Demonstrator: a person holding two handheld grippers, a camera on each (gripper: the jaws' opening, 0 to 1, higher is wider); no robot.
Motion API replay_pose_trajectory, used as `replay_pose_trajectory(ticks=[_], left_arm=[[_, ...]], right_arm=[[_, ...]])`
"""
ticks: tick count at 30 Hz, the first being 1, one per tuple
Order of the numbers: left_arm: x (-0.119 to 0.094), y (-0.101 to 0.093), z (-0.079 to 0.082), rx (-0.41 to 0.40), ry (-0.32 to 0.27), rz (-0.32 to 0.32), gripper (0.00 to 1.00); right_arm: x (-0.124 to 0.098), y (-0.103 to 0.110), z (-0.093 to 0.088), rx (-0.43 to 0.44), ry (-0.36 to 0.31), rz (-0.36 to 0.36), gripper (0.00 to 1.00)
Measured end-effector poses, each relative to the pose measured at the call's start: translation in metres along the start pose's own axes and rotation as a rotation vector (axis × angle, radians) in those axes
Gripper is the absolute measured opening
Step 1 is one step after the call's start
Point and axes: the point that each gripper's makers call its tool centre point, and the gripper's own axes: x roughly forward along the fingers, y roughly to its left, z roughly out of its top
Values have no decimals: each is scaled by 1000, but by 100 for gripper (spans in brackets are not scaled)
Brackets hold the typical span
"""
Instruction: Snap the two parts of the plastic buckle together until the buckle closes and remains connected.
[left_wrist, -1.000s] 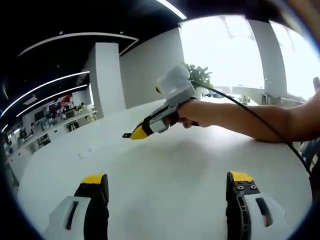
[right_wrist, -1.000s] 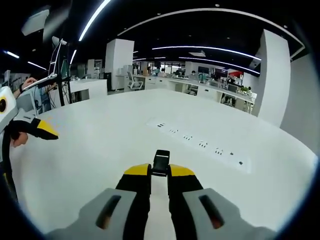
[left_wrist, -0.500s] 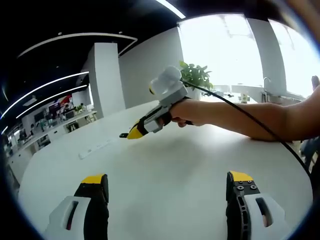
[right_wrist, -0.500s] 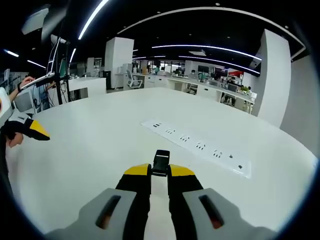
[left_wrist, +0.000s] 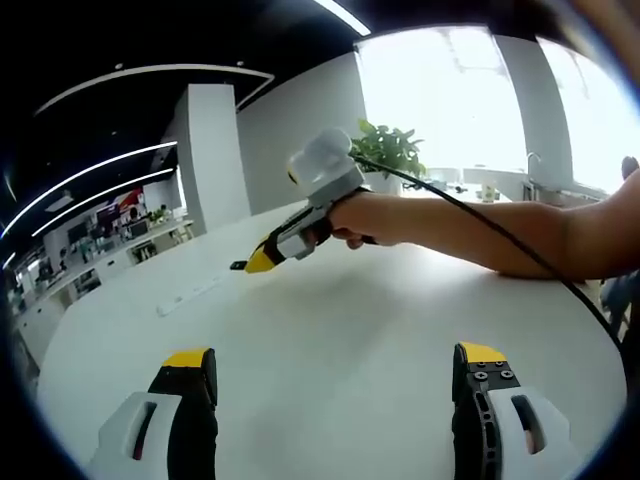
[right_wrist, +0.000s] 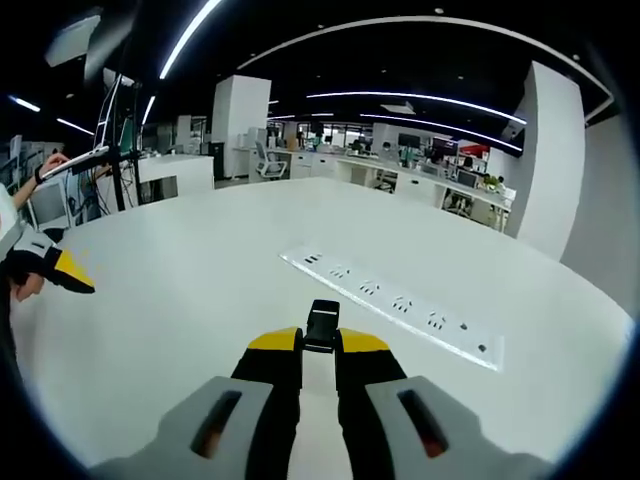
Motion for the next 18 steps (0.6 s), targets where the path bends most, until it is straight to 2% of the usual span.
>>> replay_pose_trajectory(ticks=[18], left_arm=[[-1,-1,-3,18,10,-1,99]], right_arm=[[2,0,-17,6,38,2,10]])
